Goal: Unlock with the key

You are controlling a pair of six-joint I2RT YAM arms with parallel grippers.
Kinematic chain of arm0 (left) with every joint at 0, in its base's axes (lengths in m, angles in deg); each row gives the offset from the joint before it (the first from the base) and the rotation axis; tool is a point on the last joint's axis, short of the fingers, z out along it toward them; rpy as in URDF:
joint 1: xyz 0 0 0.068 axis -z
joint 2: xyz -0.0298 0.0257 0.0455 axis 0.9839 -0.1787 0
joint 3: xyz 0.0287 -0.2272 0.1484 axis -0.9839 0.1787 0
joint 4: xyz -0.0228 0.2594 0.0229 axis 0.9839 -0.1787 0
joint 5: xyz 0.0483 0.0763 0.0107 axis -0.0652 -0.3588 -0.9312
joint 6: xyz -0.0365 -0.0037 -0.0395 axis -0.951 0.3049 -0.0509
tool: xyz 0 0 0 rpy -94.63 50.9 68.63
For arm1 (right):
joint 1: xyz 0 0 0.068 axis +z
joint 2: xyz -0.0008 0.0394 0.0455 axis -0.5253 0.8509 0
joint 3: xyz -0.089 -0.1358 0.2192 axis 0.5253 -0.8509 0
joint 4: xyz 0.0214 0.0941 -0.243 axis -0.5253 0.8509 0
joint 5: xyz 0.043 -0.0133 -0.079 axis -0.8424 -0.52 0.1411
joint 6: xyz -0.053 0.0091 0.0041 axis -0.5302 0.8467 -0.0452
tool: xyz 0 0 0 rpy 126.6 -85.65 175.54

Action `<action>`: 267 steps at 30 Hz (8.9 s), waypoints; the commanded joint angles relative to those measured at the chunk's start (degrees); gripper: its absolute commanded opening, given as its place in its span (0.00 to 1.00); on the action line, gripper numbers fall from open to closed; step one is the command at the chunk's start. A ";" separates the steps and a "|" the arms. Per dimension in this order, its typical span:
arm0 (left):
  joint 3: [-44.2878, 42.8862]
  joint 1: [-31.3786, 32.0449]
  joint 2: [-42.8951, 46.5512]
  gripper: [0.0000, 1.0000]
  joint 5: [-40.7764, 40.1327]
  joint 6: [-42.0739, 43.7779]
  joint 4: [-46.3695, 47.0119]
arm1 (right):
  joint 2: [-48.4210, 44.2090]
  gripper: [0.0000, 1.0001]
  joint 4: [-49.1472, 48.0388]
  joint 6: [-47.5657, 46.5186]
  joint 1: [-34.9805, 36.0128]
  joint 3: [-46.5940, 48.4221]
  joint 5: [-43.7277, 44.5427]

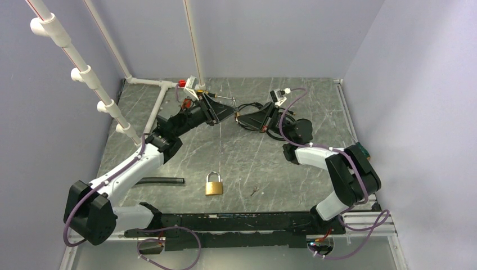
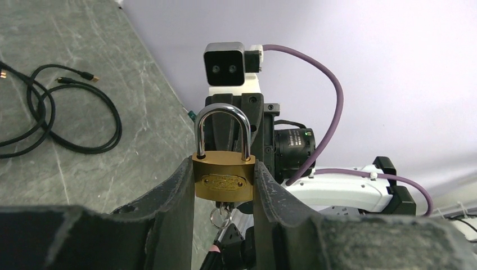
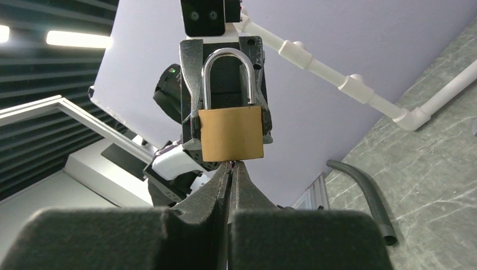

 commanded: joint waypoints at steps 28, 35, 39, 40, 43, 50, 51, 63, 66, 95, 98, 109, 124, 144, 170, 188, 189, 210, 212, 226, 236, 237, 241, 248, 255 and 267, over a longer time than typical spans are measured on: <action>-5.04 3.06 0.95 0.00 6.22 17.07 -12.61 | -15.70 0.36 33.82 -28.30 2.66 3.54 4.82; -7.24 2.97 0.95 0.00 -4.54 17.49 -22.30 | -22.38 0.56 48.42 -40.50 3.14 3.36 8.03; -9.27 2.92 -0.23 0.00 -10.46 13.99 -28.67 | -25.07 0.60 54.28 -47.06 5.32 4.36 12.33; -9.63 2.96 -0.54 0.00 -11.51 12.70 -29.65 | -25.26 0.60 55.88 -48.54 6.14 5.02 13.96; -9.04 2.97 -0.77 0.00 -12.07 9.98 -29.06 | -24.85 0.61 60.18 -52.66 8.59 6.80 18.74; -7.60 2.96 -0.09 0.00 -13.68 6.80 -28.31 | -22.36 0.56 63.58 -56.49 14.85 8.91 27.86; -7.48 2.94 0.08 0.00 -13.97 6.54 -28.40 | -22.10 0.55 64.30 -56.96 15.61 9.14 29.44; -5.68 2.96 1.43 0.00 -12.42 4.56 -26.31 | -18.41 0.47 62.41 -57.88 17.84 10.05 38.75; -5.36 2.97 1.61 0.00 -12.03 3.92 -25.93 | -17.73 0.43 61.00 -57.62 18.01 10.37 40.29; -13.60 1.79 4.03 0.28 -20.76 -13.52 -41.67 | -12.80 0.00 58.63 -55.49 19.49 12.17 43.70; -12.20 1.56 5.32 0.30 -21.34 -13.75 -40.15 | -13.20 0.00 58.59 -55.34 19.55 11.92 43.62; -19.07 1.43 2.34 0.28 -18.93 -12.77 -49.12 | -13.71 0.00 58.65 -55.24 19.49 11.64 43.27; -13.09 -1.34 4.52 0.28 -20.15 10.22 -46.79 | -17.13 0.00 60.42 -57.23 19.46 10.10 43.12; -12.59 -1.43 9.07 0.34 -27.11 19.43 -47.27 | -30.36 0.00 65.67 -58.65 17.88 2.15 41.63; -9.64 -1.43 2.51 0.15 2.08 25.53 -38.63 | -27.91 0.00 59.94 -54.45 17.18 3.42 22.06; -4.78 -1.43 3.30 0.16 3.95 23.90 -26.90 | -22.98 0.00 50.34 -47.96 17.18 2.82 15.53; -4.43 -1.43 3.41 0.16 4.29 23.64 -25.70 | -22.75 0.00 49.74 -47.40 17.18 2.57 15.40; -10.04 -1.43 7.17 0.20 -23.03 26.80 -48.92 | -26.53 0.00 53.67 -43.40 15.47 -0.08 23.10; -12.96 -1.51 5.98 0.20 -28.74 26.75 -55.04 | -27.98 0.00 55.87 -44.10 15.13 -0.73 25.64; -21.48 -3.91 -1.96 0.24 -40.91 33.91 -67.28 | -31.21 0.00 63.21 -41.28 5.63 -12.05 29.10; -16.80 -4.94 -0.76 0.22 -43.98 39.77 -65.09 | -22.74 0.00 61.55 -40.08 3.25 -15.25 29.18; -16.74 -4.96 -0.68 0.22 -43.36 40.27 -64.94 | -21.49 0.00 61.03 -39.84 3.10 -15.15 28.72; -16.88 -4.94 -0.40 0.23 -44.30 40.69 -65.42 | -14.18 0.00 56.36 -38.87 2.36 -13.48 25.50; -16.19 -4.94 1.23 0.23 -43.27 42.49 -64.80 | 0.71 0.00 45.30 -34.58 1.34 -8.77 16.35; -16.37 -4.90 0.71 0.23 -43.78 42.74 -65.18 | 7.71 0.23 40.98 -31.58 1.34 -6.14 13.90; -16.30 -4.94 0.47 0.23 -44.41 42.92 -65.34 | 3.38 0.63 51.48 -35.58 1.03 -6.76 17.86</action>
